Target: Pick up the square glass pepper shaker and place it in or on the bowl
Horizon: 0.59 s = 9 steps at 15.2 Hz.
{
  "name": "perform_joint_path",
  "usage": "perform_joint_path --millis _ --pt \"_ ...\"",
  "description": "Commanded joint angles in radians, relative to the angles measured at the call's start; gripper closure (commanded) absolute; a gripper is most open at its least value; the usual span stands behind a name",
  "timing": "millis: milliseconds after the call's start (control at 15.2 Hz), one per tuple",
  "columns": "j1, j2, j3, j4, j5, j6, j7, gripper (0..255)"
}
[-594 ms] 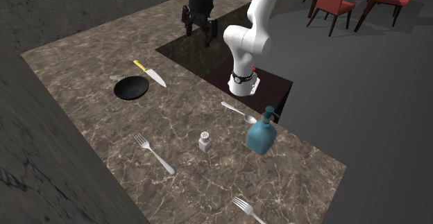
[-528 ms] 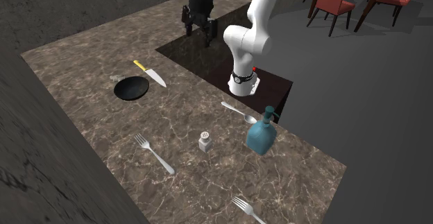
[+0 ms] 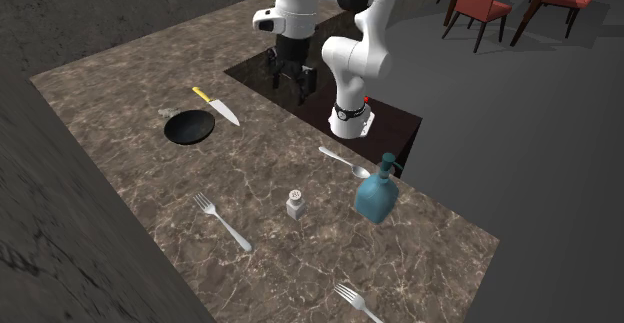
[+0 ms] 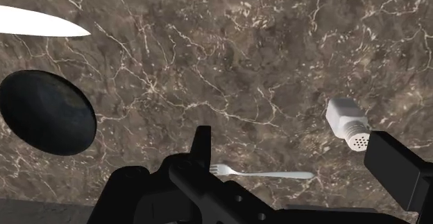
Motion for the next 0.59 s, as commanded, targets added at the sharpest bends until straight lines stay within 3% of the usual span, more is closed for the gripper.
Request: perform_joint_path --millis 0,528 --pt "0.012 0.029 0.015 -0.04 0.013 0.08 0.019 0" --pt "0.05 0.221 0.069 -0.114 0.045 0.385 0.076 0"
